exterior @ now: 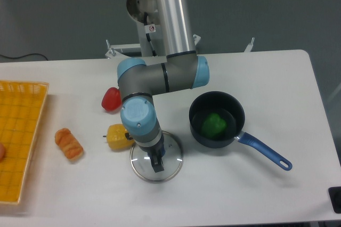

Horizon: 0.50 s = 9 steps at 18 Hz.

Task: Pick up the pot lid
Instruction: 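Close the gripper around the blue lid knob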

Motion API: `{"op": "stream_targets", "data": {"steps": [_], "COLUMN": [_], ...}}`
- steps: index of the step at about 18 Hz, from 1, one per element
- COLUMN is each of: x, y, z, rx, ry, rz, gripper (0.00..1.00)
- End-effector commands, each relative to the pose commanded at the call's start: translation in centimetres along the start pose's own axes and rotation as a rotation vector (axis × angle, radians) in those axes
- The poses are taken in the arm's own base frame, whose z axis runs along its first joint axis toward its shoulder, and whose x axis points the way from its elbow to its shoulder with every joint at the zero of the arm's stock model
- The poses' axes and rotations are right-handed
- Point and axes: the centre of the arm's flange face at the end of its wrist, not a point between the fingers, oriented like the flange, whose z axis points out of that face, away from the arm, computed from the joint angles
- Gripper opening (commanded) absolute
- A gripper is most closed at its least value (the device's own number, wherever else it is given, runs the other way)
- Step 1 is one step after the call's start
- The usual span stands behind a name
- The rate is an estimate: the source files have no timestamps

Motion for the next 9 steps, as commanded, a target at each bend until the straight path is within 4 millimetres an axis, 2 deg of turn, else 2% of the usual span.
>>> {"op": "stream_targets", "data": {"steps": [3, 4, 5, 9], "x": [0.09, 0.09, 0.12, 0.17], "y": [-0.01, -0.01, -0.11, -0.10], "z": [0.13, 0.13, 0.13, 0.31], "rx": [0.000, 0.000, 0.000, -0.002], "ry": [0.003, 0.003, 0.003, 0.007], "rz": [0.000, -0.003, -0.001, 0.001], "gripper": [0.98, 0.91, 0.89, 0.89]}}
